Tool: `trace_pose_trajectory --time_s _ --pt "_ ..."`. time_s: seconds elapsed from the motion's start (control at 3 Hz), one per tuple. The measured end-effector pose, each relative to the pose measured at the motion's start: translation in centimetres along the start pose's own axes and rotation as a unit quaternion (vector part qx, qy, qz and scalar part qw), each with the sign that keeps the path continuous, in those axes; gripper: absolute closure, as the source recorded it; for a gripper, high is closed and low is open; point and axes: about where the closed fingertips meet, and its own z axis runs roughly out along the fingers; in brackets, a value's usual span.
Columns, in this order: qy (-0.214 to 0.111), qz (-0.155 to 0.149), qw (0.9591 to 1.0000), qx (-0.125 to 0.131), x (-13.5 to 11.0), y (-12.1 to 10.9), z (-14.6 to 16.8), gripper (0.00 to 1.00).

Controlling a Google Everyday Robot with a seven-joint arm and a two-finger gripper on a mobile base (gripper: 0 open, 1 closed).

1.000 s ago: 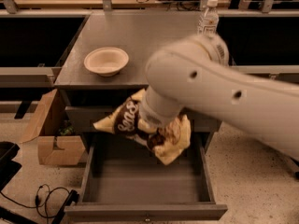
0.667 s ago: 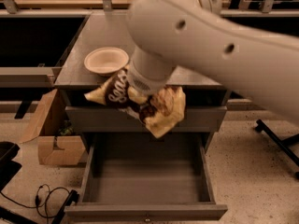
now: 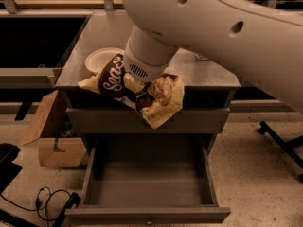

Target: Pick brown chip bag from middle drawer and place on counter

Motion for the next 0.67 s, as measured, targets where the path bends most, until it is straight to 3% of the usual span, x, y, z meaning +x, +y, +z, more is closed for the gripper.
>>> trace_pose_trajectory --time_s 0.33,0.67 --pt "0.001 -0.005 1.0 0.008 -0.7 -1.8 -0.3 1.0" --pt "0.021 -0.017 0.9994 0.022 -1.4 -6.1 0.1 1.0"
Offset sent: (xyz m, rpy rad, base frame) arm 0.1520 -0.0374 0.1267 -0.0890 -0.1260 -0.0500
